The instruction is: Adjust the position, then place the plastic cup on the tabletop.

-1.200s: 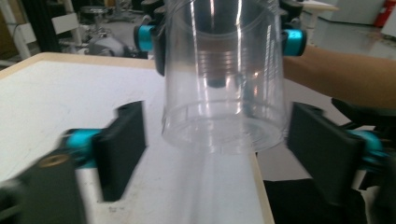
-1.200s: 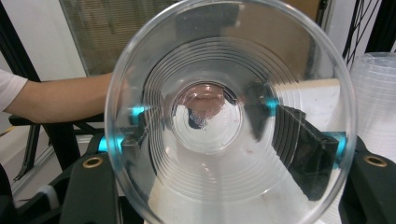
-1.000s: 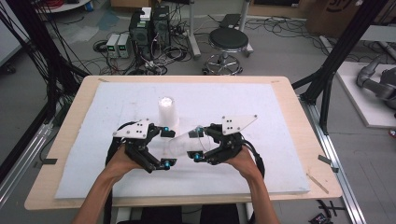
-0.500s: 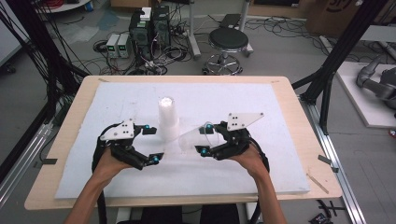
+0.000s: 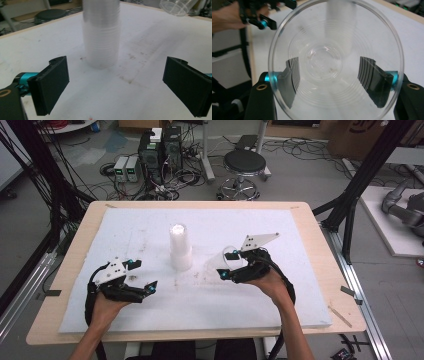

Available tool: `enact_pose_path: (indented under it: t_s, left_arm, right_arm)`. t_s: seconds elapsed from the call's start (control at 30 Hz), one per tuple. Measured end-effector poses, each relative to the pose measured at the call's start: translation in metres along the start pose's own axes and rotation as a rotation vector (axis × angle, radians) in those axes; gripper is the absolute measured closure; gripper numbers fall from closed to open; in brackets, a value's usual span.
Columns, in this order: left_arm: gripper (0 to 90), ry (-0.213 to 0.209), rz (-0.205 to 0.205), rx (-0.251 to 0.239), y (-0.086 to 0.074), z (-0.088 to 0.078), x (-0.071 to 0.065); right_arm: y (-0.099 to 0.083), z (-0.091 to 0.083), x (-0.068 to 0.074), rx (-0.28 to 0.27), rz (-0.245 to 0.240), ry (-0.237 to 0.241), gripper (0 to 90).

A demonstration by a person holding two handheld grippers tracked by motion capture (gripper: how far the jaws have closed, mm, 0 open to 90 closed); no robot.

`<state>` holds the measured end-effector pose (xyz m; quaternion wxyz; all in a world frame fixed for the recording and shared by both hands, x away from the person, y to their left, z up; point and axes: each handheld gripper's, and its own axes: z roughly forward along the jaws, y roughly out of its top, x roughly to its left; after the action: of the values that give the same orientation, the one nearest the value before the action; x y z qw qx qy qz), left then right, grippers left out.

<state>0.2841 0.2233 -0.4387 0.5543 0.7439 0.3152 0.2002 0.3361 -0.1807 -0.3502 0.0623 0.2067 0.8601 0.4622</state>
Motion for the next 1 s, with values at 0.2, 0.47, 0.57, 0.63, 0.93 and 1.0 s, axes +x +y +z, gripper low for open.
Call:
enact_pose_path:
  t_s: [0.2, 0.47, 0.57, 0.63, 0.93, 1.0]
  left_arm:
    - [6.7, 0.07, -0.056, -0.01, -0.015, -0.004, 0.004]
    - [6.7, 0.085, -0.069, -0.003, -0.021, -0.003, 0.007]
    - [6.7, 0.095, -0.076, -0.011, -0.022, -0.004, 0.008]
    - [6.7, 0.098, -0.076, -0.016, -0.022, -0.005, 0.009]
    - [6.7, 0.111, -0.074, -0.039, -0.024, -0.006, 0.01]
    - [6.7, 0.115, -0.069, -0.036, -0.025, -0.005, 0.01]
  right_arm:
    - [0.005, -0.001, -0.005, 0.1, 0.046, -0.097, 34.8]
    - [0.01, -0.006, -0.01, 0.173, 0.071, -0.167, 34.9]
    - [0.01, -0.009, -0.011, 0.174, 0.082, -0.173, 35.0]
    - [0.01, -0.01, -0.012, 0.173, 0.085, -0.176, 35.0]
    - [0.007, -0.009, -0.017, 0.172, 0.097, -0.182, 35.0]
    - [0.007, -0.008, -0.017, 0.177, 0.101, -0.183, 35.0]
